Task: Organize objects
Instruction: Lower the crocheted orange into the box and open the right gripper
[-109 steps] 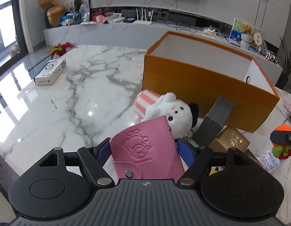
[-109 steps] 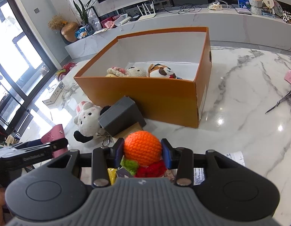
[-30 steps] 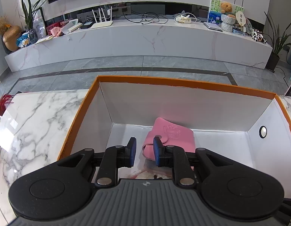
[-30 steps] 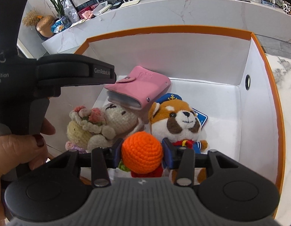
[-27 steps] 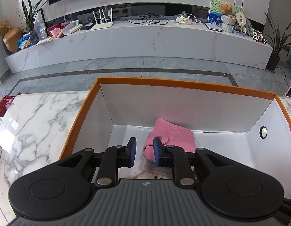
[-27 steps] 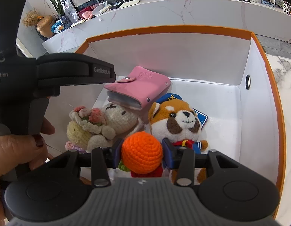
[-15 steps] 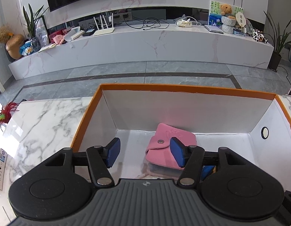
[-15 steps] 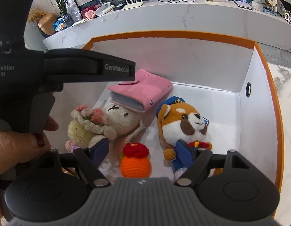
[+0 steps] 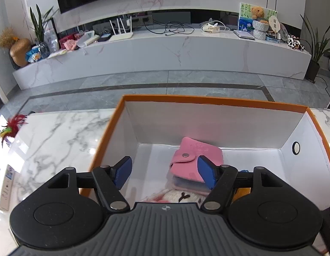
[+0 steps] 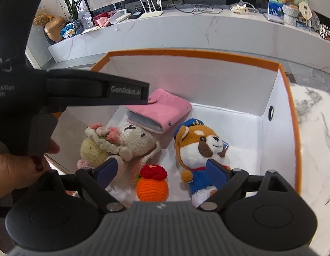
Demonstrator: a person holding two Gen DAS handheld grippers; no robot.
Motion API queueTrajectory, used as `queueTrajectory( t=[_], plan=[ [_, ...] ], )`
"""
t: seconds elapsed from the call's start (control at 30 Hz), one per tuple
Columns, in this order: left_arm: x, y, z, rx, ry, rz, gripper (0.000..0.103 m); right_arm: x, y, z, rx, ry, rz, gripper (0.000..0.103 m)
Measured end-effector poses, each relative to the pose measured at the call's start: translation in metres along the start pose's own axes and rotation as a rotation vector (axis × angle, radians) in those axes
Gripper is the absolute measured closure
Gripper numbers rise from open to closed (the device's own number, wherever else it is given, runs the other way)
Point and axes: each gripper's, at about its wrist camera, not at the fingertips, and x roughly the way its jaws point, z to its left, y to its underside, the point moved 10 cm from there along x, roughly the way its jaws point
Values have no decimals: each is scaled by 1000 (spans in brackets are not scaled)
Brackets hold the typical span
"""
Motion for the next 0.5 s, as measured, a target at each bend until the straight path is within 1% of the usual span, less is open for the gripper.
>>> queueTrajectory(
  t=[0.27, 0.43, 0.5],
  plan=[
    [-42, 2, 11, 33, -35, -58, 20, -37, 4, 0, -28, 27, -63, 11],
    [-70, 8, 19, 109, -69, -93, 16, -64, 11, -1, -74, 51, -91, 10],
    [-82, 13, 25, 128, -89, -109, 16, -77, 12, -2, -75, 46, -112, 9]
  ],
)
